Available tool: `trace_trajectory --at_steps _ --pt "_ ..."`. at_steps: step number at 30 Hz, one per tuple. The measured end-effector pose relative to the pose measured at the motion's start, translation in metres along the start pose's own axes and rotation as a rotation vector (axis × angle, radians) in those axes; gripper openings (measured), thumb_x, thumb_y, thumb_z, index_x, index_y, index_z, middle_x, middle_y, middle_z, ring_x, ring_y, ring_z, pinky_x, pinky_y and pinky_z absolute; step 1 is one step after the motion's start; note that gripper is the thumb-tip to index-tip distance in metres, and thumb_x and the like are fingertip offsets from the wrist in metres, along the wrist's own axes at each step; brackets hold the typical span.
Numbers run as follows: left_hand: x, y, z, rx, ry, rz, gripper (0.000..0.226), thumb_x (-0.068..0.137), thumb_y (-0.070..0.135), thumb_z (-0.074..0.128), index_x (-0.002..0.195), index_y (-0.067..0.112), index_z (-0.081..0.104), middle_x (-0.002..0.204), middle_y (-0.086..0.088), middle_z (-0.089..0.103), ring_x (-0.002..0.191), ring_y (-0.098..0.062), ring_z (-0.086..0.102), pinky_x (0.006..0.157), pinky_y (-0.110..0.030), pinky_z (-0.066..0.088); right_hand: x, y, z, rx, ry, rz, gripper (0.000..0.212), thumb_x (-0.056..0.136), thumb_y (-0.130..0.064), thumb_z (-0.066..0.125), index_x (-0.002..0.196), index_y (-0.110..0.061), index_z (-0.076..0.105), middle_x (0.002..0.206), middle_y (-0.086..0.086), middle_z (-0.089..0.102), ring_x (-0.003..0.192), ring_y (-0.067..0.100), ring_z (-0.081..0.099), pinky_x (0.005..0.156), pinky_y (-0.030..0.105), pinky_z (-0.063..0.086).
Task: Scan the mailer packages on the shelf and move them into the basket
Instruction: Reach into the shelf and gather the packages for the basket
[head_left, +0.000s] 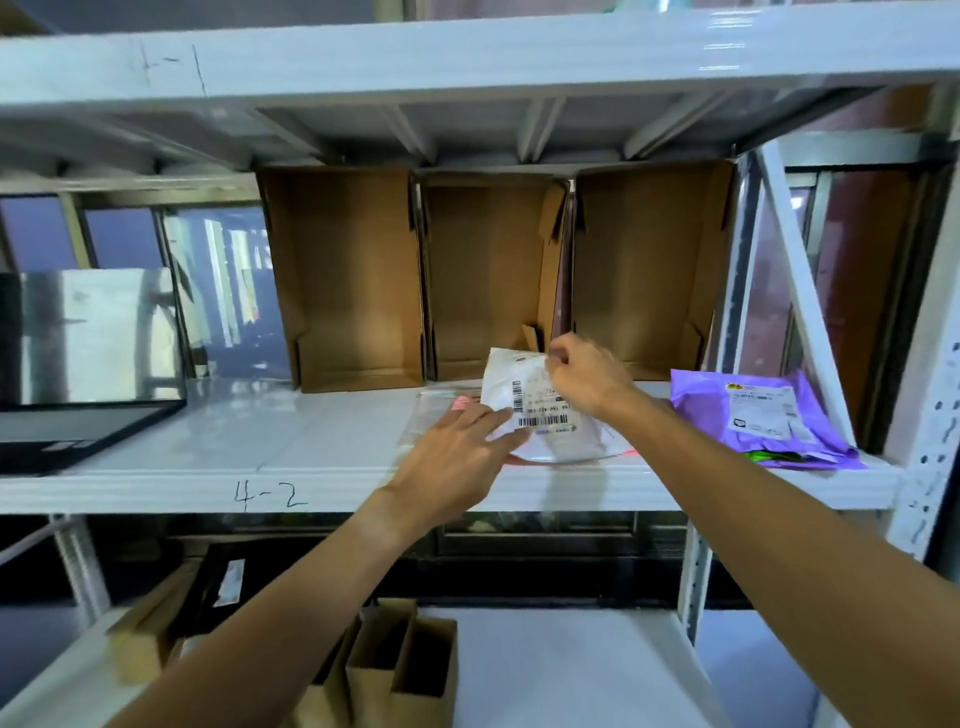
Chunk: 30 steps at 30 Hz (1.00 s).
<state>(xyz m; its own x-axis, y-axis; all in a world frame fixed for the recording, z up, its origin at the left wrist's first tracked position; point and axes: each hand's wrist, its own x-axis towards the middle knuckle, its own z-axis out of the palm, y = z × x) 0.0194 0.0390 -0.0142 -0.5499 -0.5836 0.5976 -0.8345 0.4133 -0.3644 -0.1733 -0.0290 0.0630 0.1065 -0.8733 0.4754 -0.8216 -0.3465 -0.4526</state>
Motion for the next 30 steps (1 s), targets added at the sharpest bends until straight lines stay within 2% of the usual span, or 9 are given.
trace_trajectory --at_steps 2,5,10,15,20,23,26,28,30 --pt "-0.003 0.006 0.000 -0.034 0.015 0.018 0.045 0.097 0.022 0.060 0.141 0.025 0.056 0.145 -0.008 0.054 0.132 -0.029 0.051 0.105 -0.047 0.047 -0.004 -0.001 0.007 -0.067 -0.075 -0.117 0.043 0.105 -0.034 0.037 0.147 -0.024 0.043 0.152 0.004 0.042 0.136 0.028 0.042 0.109 0.045 0.038" --pt "-0.007 0.013 0.000 -0.079 0.042 0.035 0.045 0.095 0.022 0.061 0.139 0.026 0.058 0.142 -0.006 0.058 0.129 -0.025 0.053 0.104 -0.042 0.047 -0.012 0.000 0.014 -0.194 -0.195 -0.178 0.050 0.107 -0.040 0.026 0.155 -0.026 0.029 0.165 -0.002 0.021 0.149 0.028 0.024 0.119 0.050 0.023" --pt "-0.009 0.012 0.002 -0.104 0.023 0.002 0.044 0.096 0.024 0.057 0.140 0.027 0.058 0.146 -0.005 0.055 0.134 -0.025 0.050 0.111 -0.042 0.040 -0.020 0.009 0.019 -0.215 -0.270 -0.132 0.049 0.108 -0.040 0.023 0.152 -0.020 0.028 0.160 0.004 0.030 0.141 0.027 0.036 0.111 0.046 0.032" --pt "-0.011 0.010 0.003 -0.127 0.041 0.011 0.040 0.095 0.022 0.057 0.135 0.024 0.063 0.139 -0.006 0.061 0.127 -0.025 0.056 0.107 -0.043 0.045 -0.015 0.019 0.027 -0.198 -0.348 -0.113 0.054 0.107 -0.045 0.020 0.156 -0.023 0.022 0.167 -0.004 0.011 0.150 0.023 0.021 0.118 0.047 0.026" --pt "-0.009 0.010 0.004 -0.144 0.083 0.005 0.037 0.090 0.019 0.061 0.126 0.018 0.069 0.127 -0.006 0.068 0.117 -0.025 0.062 0.102 -0.042 0.050 -0.008 0.032 0.034 -0.276 -0.455 -0.081 0.062 0.104 -0.056 0.014 0.159 -0.029 0.007 0.167 -0.009 -0.005 0.154 0.017 -0.003 0.123 0.049 0.009" --pt "-0.004 0.017 0.002 -0.139 0.081 0.029 0.042 0.088 0.023 0.060 0.128 0.016 0.066 0.128 -0.005 0.067 0.117 -0.022 0.060 0.104 -0.038 0.047 -0.006 0.034 0.041 -0.411 -0.497 -0.120 0.060 0.103 -0.054 0.014 0.158 -0.030 0.006 0.168 -0.003 -0.006 0.153 0.021 -0.010 0.123 0.052 0.006" --pt "0.003 0.028 0.000 -0.118 0.099 0.080 0.038 0.088 0.024 0.058 0.124 0.017 0.066 0.123 -0.003 0.067 0.113 -0.020 0.059 0.101 -0.036 0.047 -0.012 0.030 0.040 -0.420 -0.506 -0.108 0.060 0.104 -0.055 0.014 0.158 -0.029 0.006 0.167 -0.003 -0.005 0.153 0.022 -0.010 0.123 0.052 0.003" --pt "0.007 0.029 0.000 -0.082 0.118 0.103 0.032 0.088 0.020 0.061 0.119 0.015 0.068 0.118 -0.004 0.068 0.108 -0.022 0.060 0.097 -0.037 0.049 -0.017 0.026 0.036 -0.405 -0.512 -0.121 0.058 0.105 -0.054 0.012 0.158 -0.029 0.009 0.168 -0.002 0.001 0.154 0.023 -0.005 0.123 0.052 0.005" --pt "0.009 0.025 0.000 -0.054 0.138 0.108 0.029 0.085 0.016 0.066 0.114 0.014 0.070 0.112 -0.005 0.069 0.103 -0.024 0.062 0.092 -0.038 0.051 -0.020 0.024 0.034 -0.386 -0.491 -0.131 0.054 0.105 -0.051 0.012 0.154 -0.029 0.022 0.166 0.002 0.016 0.152 0.028 0.010 0.121 0.052 0.013"
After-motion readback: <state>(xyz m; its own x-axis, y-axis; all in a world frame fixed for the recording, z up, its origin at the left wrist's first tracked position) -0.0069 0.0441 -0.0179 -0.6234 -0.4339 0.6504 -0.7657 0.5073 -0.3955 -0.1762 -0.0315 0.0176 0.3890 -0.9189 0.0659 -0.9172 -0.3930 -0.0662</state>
